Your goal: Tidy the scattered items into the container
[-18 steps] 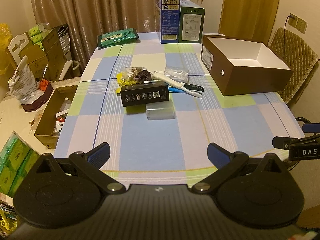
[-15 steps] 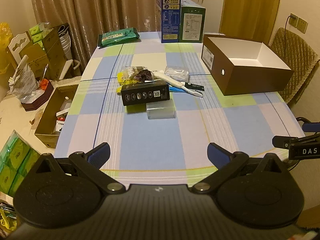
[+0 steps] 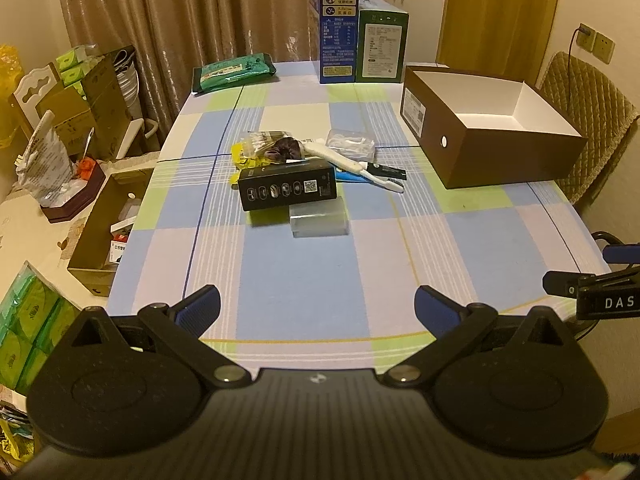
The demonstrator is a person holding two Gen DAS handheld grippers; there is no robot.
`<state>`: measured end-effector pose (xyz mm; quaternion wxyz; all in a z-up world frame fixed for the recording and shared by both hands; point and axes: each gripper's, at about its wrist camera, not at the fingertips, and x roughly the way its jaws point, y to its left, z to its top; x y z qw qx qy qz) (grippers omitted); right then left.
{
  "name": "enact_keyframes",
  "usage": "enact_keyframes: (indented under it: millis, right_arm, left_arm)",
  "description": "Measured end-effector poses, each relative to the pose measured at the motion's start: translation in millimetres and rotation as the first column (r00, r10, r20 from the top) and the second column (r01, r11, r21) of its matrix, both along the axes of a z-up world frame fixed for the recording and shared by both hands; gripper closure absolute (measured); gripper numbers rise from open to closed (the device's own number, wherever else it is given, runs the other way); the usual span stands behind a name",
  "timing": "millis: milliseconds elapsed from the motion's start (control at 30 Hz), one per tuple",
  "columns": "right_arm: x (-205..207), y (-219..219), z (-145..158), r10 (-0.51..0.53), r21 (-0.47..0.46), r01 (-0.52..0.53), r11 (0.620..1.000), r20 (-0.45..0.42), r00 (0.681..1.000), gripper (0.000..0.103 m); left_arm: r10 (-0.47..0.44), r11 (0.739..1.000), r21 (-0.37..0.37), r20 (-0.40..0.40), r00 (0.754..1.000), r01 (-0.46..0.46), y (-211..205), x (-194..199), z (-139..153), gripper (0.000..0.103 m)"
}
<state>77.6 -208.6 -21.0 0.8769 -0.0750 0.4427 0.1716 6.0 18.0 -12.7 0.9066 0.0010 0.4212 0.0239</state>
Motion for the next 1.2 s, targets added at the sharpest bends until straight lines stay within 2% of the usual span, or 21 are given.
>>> enact_keyframes:
  millis: [533, 1200]
  right_arm:
    - [5, 4, -4, 0.016, 0.001, -0.016, 1.000, -0.008, 1.000, 0.002]
    - [31, 8, -7, 0.064, 0.002, -0.064, 0.998, -0.026, 0.998, 0.002]
  left_arm:
    - [0.005, 1.000, -0.002, -0.010, 1.000, -0.005, -1, 5, -2, 0.001]
    - [0.038, 0.999, -0.006, -0.026, 0.999, -0.038, -4, 24, -5, 0.001]
